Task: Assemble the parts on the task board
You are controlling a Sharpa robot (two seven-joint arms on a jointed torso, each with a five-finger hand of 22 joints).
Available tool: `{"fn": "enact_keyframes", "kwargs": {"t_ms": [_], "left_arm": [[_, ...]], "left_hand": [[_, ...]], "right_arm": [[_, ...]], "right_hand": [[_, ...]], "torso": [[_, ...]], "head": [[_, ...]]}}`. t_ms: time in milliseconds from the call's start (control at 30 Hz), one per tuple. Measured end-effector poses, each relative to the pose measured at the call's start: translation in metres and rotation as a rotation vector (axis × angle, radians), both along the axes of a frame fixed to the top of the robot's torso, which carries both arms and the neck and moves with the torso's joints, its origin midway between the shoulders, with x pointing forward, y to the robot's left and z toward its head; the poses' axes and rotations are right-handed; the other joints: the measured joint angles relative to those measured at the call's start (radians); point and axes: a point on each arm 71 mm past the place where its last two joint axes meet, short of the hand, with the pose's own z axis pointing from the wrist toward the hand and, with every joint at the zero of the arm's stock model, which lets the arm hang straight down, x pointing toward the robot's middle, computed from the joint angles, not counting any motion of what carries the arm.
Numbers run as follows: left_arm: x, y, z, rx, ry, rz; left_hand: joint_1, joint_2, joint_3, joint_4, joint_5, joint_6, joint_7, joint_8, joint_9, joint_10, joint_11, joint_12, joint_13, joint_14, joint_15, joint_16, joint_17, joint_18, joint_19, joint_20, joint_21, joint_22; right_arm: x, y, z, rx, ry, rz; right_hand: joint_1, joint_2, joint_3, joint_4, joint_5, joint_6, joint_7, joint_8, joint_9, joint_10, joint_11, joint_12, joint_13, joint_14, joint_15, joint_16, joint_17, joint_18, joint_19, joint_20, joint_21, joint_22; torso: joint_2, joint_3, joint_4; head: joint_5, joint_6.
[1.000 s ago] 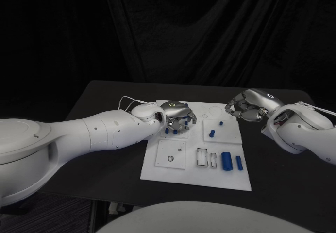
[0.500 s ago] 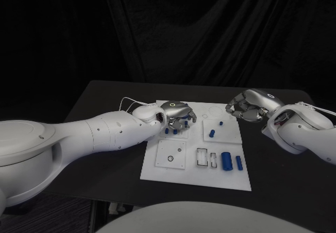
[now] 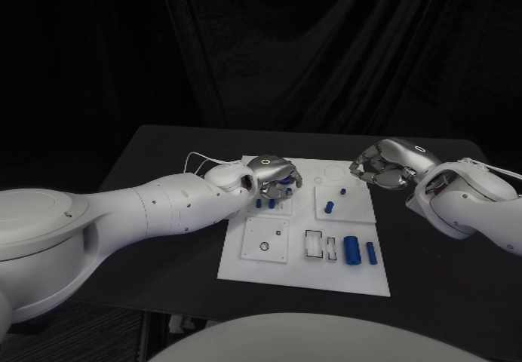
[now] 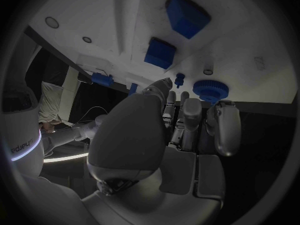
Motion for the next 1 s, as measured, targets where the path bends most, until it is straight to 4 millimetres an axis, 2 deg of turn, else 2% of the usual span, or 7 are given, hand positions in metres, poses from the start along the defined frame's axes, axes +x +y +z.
{"fn": "enact_keyframes", "kwargs": {"t_ms": [333, 600, 833, 1000], "left_arm": [[0.0021, 0.0036, -0.0072, 0.016, 0.011, 0.033], [0.002, 0.0033, -0.0093, 0.019, 0.015, 0.038], [0.0013, 0.0035, -0.0101, 0.02, 0.018, 0.039], [0.0006, 0.0034, -0.01, 0.018, 0.019, 0.035]], "left_hand": [[-0.007, 0.007, 0.006, 0.0, 0.006, 0.017, 0.011, 0.0, -0.001, 0.008, 0.007, 0.0, -0.004, -0.003, 0.003, 0.0, 0.0, 0.0, 0.0, 0.0, 0.0, 0.0], [-0.007, 0.007, 0.01, -0.004, 0.006, 0.026, 0.012, 0.004, -0.002, 0.022, 0.003, 0.003, -0.01, -0.003, 0.003, 0.0, -0.002, 0.0, 0.0, 0.0, 0.0, 0.0], [-0.011, 0.011, 0.018, -0.012, 0.006, 0.044, 0.012, 0.008, -0.004, 0.063, -0.009, 0.011, -0.016, 0.0, 0.0, 0.0, 0.0, 0.0, 0.0, 0.0, 0.0, 0.0], [-0.006, 0.017, 0.031, -0.025, 0.006, 0.083, 0.024, 0.02, -0.004, 0.122, -0.04, 0.026, -0.023, 0.011, -0.022, 0.006, 0.006, 0.0, 0.006, -0.006, 0.0, 0.0]], "right_arm": [[0.0, 0.0, -0.0002, -0.001, 0.003, 0.0], [0.0002, 0.0001, -0.0004, -0.003, 0.005, 0.0], [0.0003, 0.0004, -0.0006, -0.003, 0.006, 0.001], [0.0004, 0.001, -0.0006, -0.003, 0.006, 0.002]], "right_hand": [[0.0, 0.0, 0.0, 0.0, 0.0, 0.0, 0.0, 0.0, 0.0, 0.0, 0.0, 0.0, 0.0, 0.0, 0.0, 0.0, 0.0, 0.0, 0.0, 0.0, 0.0, 0.0], [0.0, 0.0, 0.0, 0.0, 0.005, 0.0, 0.0, 0.0, 0.0, 0.0, 0.0, 0.0, 0.0, 0.0, 0.0, 0.0, 0.0, 0.0, 0.0, 0.0, 0.0, 0.0], [0.0, 0.0, 0.0, 0.0, 0.005, 0.0, 0.0, 0.0, 0.0, 0.0, 0.0, 0.0, 0.0, 0.0, 0.0, 0.0, 0.0, 0.0, 0.0, 0.0, 0.0, 0.0], [0.0, 0.0, 0.0, 0.0, 0.005, 0.0, 0.0, 0.0, 0.001, 0.0, 0.0, 0.0, 0.0, 0.0, 0.0, 0.0, 0.0, 0.0, 0.0, 0.0, -0.002, 0.0]], "torso": [[0.0, 0.0, -0.0001], [0.0, 0.0, -0.0001], [0.0, 0.0, -0.0001], [0.0, 0.0, -0.0001]], "head": [[-0.002, 0.0], [-0.001, 0.0], [0.0, 0.0], [0.0, 0.0]]}}
